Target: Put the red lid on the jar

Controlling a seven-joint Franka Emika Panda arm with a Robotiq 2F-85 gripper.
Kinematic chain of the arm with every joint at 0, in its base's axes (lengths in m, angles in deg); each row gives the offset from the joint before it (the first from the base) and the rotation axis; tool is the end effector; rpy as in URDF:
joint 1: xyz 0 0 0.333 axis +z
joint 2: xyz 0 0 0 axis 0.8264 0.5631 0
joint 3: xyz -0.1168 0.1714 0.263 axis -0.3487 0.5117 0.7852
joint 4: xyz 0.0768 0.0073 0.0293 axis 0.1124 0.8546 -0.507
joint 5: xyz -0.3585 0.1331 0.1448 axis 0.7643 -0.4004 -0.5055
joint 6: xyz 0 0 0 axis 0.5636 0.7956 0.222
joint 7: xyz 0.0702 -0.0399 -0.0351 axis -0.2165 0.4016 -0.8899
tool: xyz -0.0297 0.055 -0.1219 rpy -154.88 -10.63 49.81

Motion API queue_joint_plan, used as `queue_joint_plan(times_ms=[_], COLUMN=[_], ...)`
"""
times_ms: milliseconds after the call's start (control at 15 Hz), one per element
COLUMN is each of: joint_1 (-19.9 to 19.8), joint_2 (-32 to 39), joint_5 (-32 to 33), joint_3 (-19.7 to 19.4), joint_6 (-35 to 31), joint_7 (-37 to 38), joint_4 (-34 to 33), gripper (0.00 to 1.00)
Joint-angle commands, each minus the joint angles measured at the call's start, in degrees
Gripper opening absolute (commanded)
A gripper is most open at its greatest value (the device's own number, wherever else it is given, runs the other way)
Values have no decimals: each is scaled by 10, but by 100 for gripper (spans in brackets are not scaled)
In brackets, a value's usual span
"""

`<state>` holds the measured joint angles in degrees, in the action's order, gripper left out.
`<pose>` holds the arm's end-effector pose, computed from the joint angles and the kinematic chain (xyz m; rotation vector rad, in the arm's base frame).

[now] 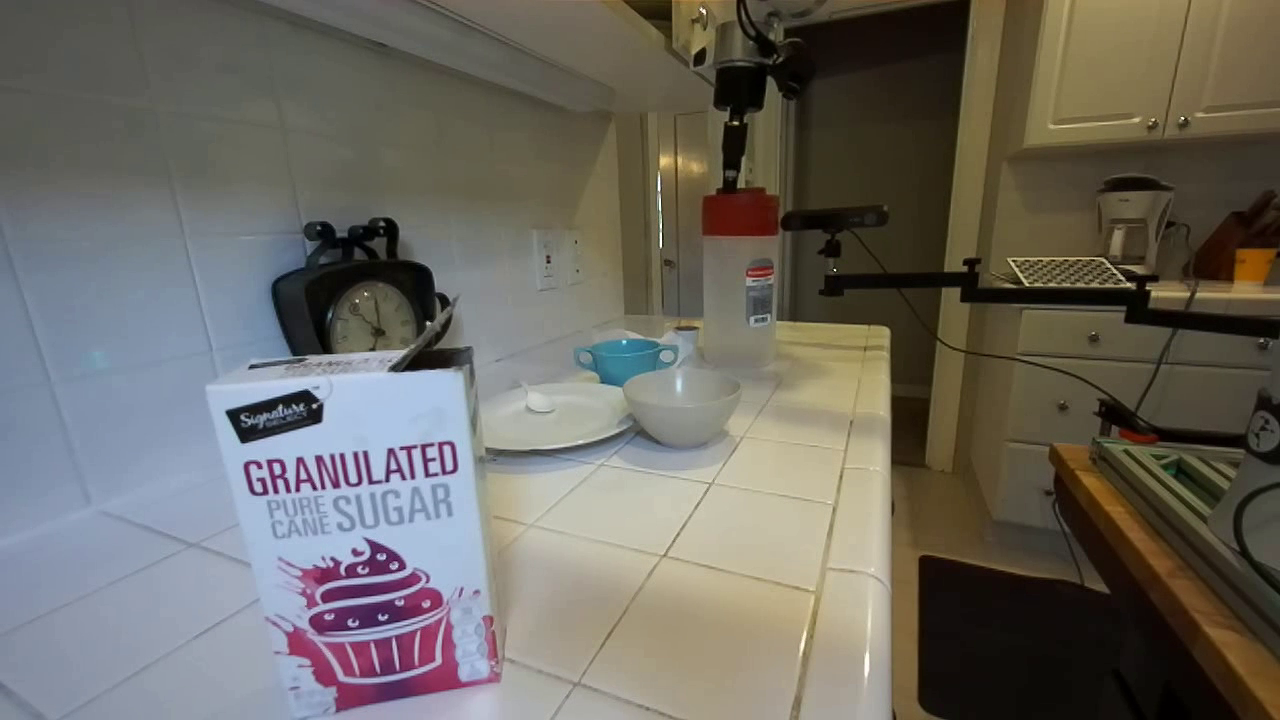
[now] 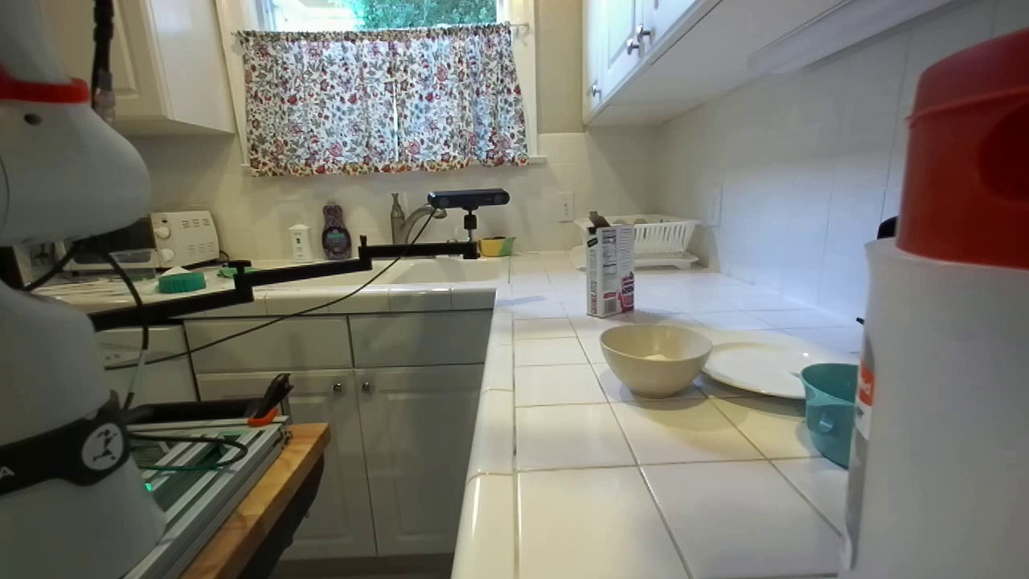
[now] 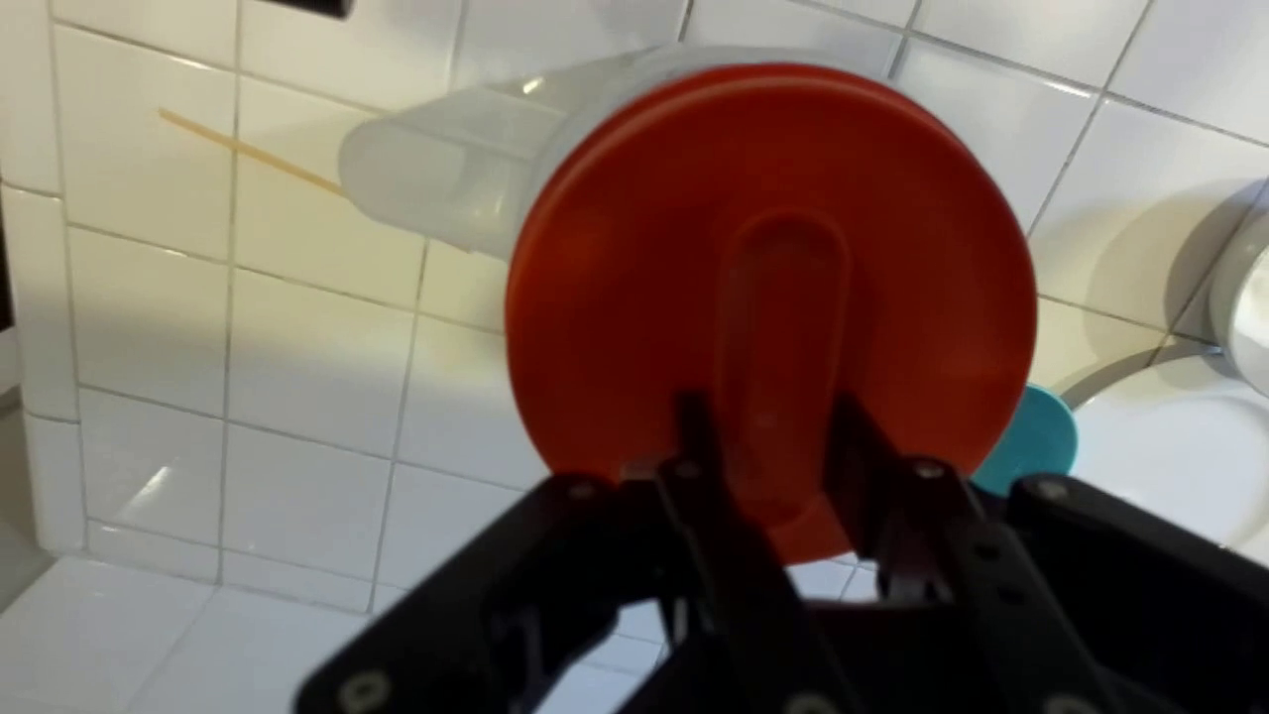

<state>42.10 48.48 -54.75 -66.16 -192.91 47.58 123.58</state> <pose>0.5964 -0.2598 0.5056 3.0920 0.3111 0.1670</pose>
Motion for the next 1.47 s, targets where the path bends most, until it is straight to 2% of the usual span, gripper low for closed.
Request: queue_joint_plan(times_ms=[0,1400], joint_1=[-7,-2], joint_2=[-8,-2], joint_5=[6,22], joint_3=[4,12], joint_6=[13,6], joint_7=[12,10], joint_4=[4,28], gripper=[8,8])
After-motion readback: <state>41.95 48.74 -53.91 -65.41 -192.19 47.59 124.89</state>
